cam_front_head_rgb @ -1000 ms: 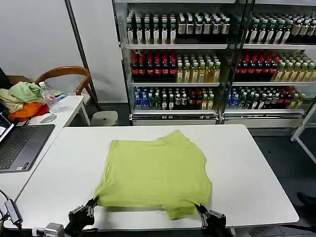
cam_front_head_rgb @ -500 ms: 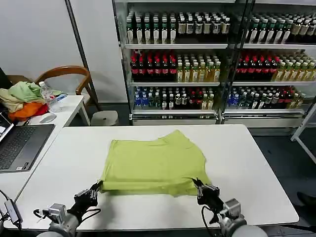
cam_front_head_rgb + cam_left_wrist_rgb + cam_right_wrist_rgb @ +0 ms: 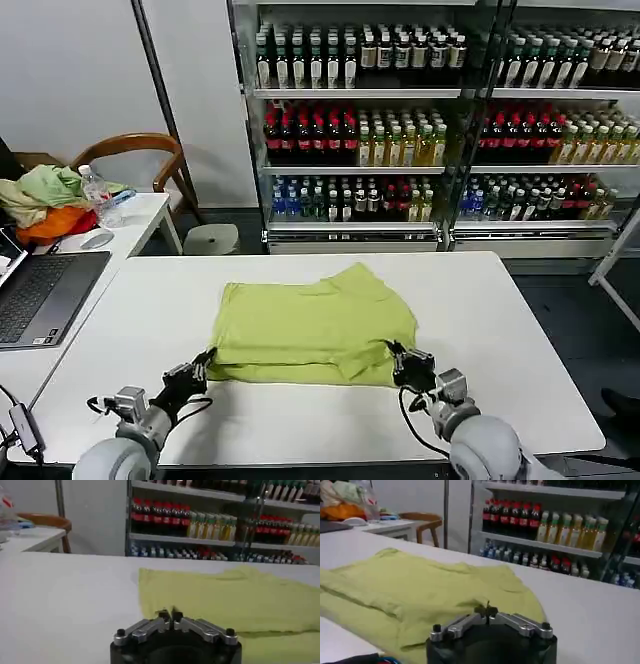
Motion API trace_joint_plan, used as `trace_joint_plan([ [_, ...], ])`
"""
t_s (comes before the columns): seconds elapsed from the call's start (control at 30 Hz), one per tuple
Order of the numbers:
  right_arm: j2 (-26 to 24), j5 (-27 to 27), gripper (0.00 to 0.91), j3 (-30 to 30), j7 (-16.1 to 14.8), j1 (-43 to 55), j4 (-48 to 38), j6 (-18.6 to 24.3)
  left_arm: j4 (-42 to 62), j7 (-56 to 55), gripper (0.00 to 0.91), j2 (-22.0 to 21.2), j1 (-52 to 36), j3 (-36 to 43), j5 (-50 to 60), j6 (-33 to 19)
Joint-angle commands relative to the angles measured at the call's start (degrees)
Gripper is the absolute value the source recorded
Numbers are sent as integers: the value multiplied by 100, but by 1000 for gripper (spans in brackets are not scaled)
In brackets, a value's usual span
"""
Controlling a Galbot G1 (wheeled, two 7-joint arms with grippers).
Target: Fold and organize the clothes.
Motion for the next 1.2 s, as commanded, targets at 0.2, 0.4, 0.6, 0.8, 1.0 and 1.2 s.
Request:
trace_joint_plan([
  [0.2, 72, -8, 191, -293, -37, 536, -516, -65, 773, 128, 907, 4, -630, 244, 159, -42],
  [0.4, 158, 33, 907, -368, 31, 614, -683, -259, 864, 42, 907, -19, -659, 252, 303, -51],
  [0.6, 133, 331, 907, -148, 159, 620, -538, -461, 612, 32, 907, 26, -467, 112, 321, -180],
  [0.8, -115, 486, 907, 497, 214, -274, 288, -504, -218, -84, 907, 140, 243, 44, 381, -168],
  [1.0, -234, 430, 907, 743, 333, -1049, 846, -456, -403, -834, 907, 29, 412, 176, 442, 469],
  [1.2, -171, 312, 907, 724, 512, -1315, 703, -441, -86, -1147, 907, -51, 209, 237, 437, 501],
])
